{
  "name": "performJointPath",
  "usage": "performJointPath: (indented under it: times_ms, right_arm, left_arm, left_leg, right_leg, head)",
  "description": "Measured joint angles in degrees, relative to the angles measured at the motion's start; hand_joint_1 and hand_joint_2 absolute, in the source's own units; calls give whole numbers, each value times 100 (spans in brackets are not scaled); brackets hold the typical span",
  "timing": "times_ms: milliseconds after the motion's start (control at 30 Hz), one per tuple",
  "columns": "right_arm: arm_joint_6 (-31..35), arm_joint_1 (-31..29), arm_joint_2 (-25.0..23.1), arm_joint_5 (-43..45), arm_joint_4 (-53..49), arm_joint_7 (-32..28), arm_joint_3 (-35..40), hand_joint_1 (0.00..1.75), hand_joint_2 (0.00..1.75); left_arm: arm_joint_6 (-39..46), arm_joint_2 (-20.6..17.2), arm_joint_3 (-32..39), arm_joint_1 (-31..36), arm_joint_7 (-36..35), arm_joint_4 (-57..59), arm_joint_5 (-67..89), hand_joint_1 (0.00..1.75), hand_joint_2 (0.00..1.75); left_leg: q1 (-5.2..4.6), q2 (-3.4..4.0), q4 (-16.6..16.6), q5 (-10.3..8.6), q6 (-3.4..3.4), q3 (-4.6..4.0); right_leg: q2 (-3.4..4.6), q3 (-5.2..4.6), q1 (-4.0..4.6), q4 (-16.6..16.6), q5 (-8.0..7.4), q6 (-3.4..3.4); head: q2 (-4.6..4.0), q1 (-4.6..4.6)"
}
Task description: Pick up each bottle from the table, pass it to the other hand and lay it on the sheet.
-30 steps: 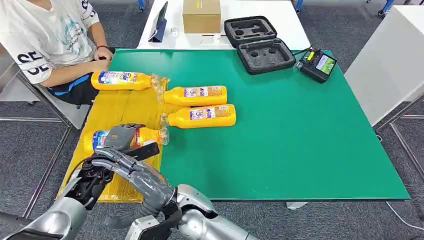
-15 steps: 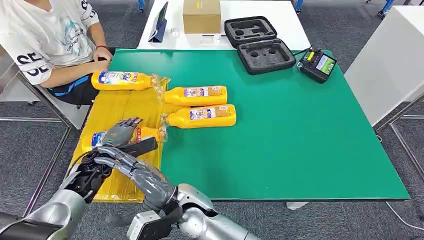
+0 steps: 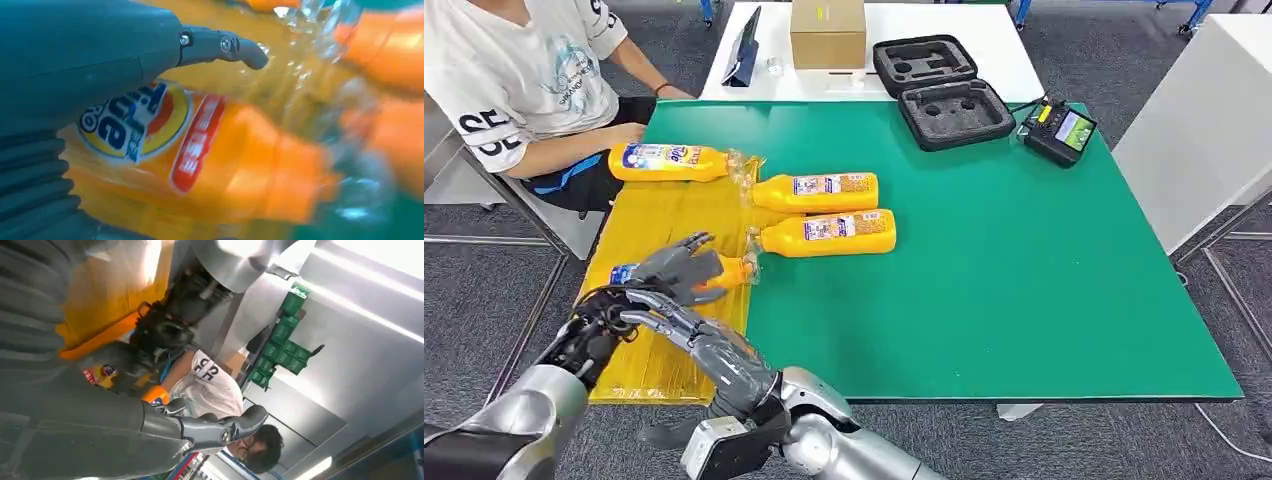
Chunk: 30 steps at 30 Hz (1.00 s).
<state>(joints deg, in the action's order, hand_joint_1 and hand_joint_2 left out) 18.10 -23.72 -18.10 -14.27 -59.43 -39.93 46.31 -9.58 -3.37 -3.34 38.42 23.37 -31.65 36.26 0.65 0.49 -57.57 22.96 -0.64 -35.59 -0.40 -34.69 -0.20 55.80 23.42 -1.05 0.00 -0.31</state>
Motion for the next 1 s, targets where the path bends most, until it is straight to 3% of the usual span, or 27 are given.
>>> performJointPath:
  times_ms: [100, 233, 300, 467, 667, 700, 767, 833, 900, 1000]
  right_arm:
    - [-4, 1, -2, -6, 67, 0, -2, 0, 175]
    - [0, 3, -15, -125, 159, 0, -9, 0, 175]
    - [-4, 5, -24, -140, 199, 0, -9, 0, 175]
    - [-7, 15, -31, -269, 243, 0, -15, 0, 175]
    - [-7, 15, -33, -304, 251, 0, -24, 0, 175]
    - [-7, 16, -33, -304, 251, 0, -26, 0, 175]
    - [-7, 19, -33, -304, 258, 0, -46, 0, 175]
    - [94, 28, -33, -354, 256, 0, -61, 0, 175]
    - [539, 50, -20, -571, 194, 0, -112, 0, 175]
    - [1299, 51, 50, -1035, 9, 41, -260, 0, 175]
  left_arm:
    - [-543, 79, 602, -8, 109, 2, -1177, 0, 0]
    - [-271, 188, 1172, -124, 312, -26, -2288, 0, 0]
    - [228, 219, 1320, -188, 536, -74, -2440, 0, 0]
    - [2689, 264, 1367, -370, 1509, -341, -2337, 0, 0]
    - [3006, 282, 1363, -452, 1646, -538, -2276, 0, 0]
    - [3013, 286, 1359, -462, 1648, -553, -2273, 0, 175]
    - [3037, 293, 1350, -493, 1648, -604, -2273, 0, 175]
    - [3590, 293, 1313, -602, 1661, -832, -2290, 0, 175]
    - [4398, 293, 1230, -776, 1687, -1179, -2602, 0, 175]
    - [4838, 256, 1236, -1031, 1687, -1638, -3114, 0, 175]
  left_leg:
    - [0, 0, 0, 0, 0, 3]
    - [0, 3, -1, 0, 0, 3]
    - [0, 3, -1, 0, 0, 2]
    - [1, 5, -2, 0, 0, -15]
    - [1, 3, -2, 0, 1, -23]
    - [1, 3, -2, 0, 0, -24]
    - [0, 4, -2, 0, 0, -25]
    - [-1, 5, -2, 1, 0, -25]
    - [-1, 5, -2, 1, 0, -26]
    - [0, 4, -2, 1, 0, -26]
  right_leg:
    - [0, 4, 0, 0, 1, 1]
    - [2, 1, 0, 0, 0, 0]
    - [2, -1, 0, 0, -1, -1]
    - [2, -21, 3, 0, -1, -1]
    - [2, -27, 2, 0, 1, 0]
    - [2, -27, 1, 0, 1, 0]
    - [2, -27, 0, 0, 0, -1]
    - [2, -27, 0, 0, 0, -1]
    - [3, -28, 0, 0, 0, -1]
    - [2, -29, 0, 0, 1, -1]
  head:
    - [0, 2]
    - [0, 4]
    - [0, 2]
    - [0, 2]
    - [0, 4]
    - [0, 4]
    - [0, 2]
    - [0, 2]
    - [0, 2]
    - [0, 2]
